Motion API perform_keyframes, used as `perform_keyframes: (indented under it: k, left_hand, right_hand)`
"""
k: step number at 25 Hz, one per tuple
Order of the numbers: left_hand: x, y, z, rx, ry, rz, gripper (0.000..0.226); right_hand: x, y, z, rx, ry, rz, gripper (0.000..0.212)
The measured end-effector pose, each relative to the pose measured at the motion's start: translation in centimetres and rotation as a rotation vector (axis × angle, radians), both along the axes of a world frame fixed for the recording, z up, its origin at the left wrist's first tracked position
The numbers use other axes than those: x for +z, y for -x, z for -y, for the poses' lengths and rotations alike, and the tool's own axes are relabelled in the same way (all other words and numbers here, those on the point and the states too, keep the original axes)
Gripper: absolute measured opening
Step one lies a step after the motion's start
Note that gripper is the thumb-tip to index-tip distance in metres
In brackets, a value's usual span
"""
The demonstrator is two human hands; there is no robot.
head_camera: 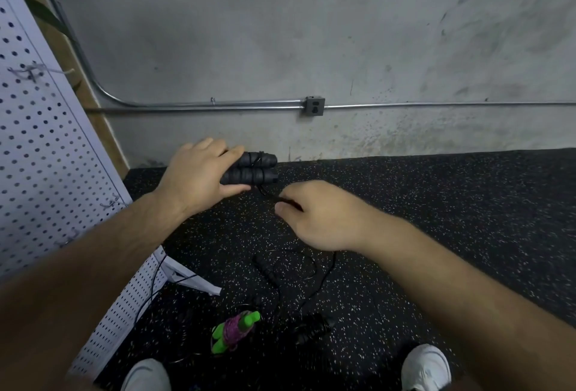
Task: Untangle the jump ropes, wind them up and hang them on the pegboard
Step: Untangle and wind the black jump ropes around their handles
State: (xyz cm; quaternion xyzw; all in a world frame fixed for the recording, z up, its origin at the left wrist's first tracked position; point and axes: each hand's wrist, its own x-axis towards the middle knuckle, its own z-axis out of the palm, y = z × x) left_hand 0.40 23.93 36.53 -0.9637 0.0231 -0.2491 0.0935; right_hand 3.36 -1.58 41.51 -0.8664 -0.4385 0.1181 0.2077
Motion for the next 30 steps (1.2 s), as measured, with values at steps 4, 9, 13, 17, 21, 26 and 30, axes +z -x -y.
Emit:
perform_keyframes:
  k: [4, 9, 13, 17, 21, 26, 30]
  left_hand:
    - [-0.1, 0.0, 0.6, -0.078, -0.036, 0.022, 0.069]
    - [-0.4, 0.4, 1.4, -0.211, -0.036, -0.045, 0.070]
    - [0.0, 1.4, 2.9, -0.313, 0.074, -0.128, 0.070]
    - [2.0, 3.1, 5.6, -0.375, 0.160, -0.011, 0.067]
    - [2.5, 3.4, 6.4, -0.255, 0.107, 0.107, 0.070]
    - [1.8, 1.7, 3.5, -0.077, 0.055, 0.015, 0.075]
    - [1.2, 1.1, 2.3, -0.038, 0.024, -0.006, 0.077]
  right_hand:
    - [2.7, -0.7, 0.9, -0.067, 0.007, 0.327, 0.023]
    - [1.8, -4.0, 1.4, -0.121, -0.164, 0.442, 0.020]
    - [1.0, -6.0, 2.1, -0.157, -0.251, 0.347, 0.013]
    - [-0.5, -7.1, 2.0, -0.162, -0.443, -0.008, 0.015]
    - [-3.3, -4.6, 1.0, -0.179, -0.373, -0.449, 0.021]
    - [-5.4, -1.0, -0.9, -0.069, -0.144, -0.253, 0.035]
    - [-2.4, 0.1, -0.3, -0.024, -0.058, -0.214, 0.036]
